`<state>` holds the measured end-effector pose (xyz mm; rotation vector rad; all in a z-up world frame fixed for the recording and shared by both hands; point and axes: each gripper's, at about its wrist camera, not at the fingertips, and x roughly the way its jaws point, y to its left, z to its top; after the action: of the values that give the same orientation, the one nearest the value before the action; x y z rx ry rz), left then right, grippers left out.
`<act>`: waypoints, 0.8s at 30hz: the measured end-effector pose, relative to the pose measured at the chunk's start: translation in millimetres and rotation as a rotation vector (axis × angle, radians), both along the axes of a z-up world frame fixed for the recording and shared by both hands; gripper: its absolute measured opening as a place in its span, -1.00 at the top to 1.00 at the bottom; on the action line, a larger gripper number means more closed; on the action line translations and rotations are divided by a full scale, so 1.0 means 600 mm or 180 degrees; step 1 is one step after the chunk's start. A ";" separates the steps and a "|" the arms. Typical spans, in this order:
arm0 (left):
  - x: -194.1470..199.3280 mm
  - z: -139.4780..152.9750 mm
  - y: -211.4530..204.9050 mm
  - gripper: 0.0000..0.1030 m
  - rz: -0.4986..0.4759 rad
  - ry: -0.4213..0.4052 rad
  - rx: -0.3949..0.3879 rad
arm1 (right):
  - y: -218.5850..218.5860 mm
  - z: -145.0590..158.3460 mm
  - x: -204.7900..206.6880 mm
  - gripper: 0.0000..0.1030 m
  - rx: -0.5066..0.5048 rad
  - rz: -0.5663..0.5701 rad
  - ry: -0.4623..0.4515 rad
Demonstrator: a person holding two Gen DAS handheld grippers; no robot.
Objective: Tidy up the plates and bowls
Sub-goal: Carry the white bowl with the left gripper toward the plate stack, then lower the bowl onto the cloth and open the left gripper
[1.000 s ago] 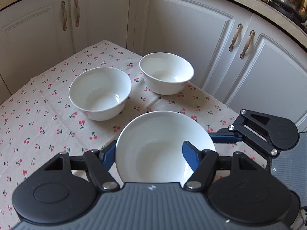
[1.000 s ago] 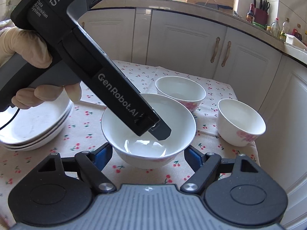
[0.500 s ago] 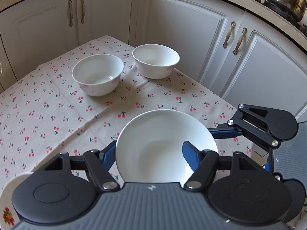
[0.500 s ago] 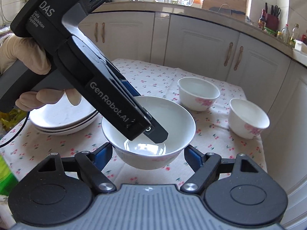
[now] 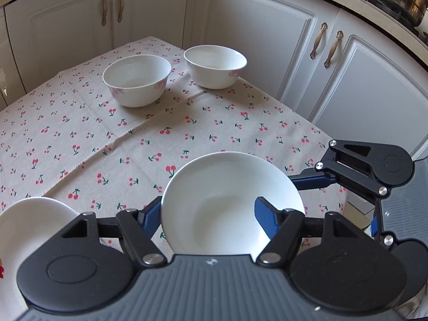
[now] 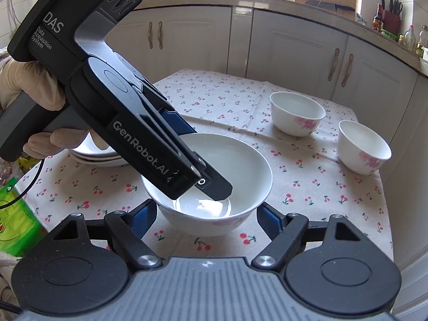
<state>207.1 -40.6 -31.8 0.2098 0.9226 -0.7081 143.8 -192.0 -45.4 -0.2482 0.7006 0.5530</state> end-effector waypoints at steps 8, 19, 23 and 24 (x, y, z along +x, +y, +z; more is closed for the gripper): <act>-0.005 -0.009 -0.002 -0.38 -0.0006 0.0037 0.0025 | 0.000 -0.015 0.000 -0.65 0.0005 0.0023 0.0127; -0.012 -0.016 -0.001 -0.39 -0.0004 0.0023 0.0030 | 0.003 -0.022 -0.005 -0.66 -0.0033 0.0050 0.0116; -0.014 -0.016 0.000 -0.42 -0.0010 0.0016 0.0018 | 0.003 -0.022 -0.005 -0.66 -0.0036 0.0054 0.0116; -0.015 -0.016 0.000 -0.43 -0.0011 0.0019 0.0016 | 0.003 -0.022 -0.004 -0.66 -0.0031 0.0055 0.0119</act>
<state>198.2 -40.4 -41.6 0.2137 0.9298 -0.7100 141.3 -190.3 -58.3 -0.2539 0.7382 0.5719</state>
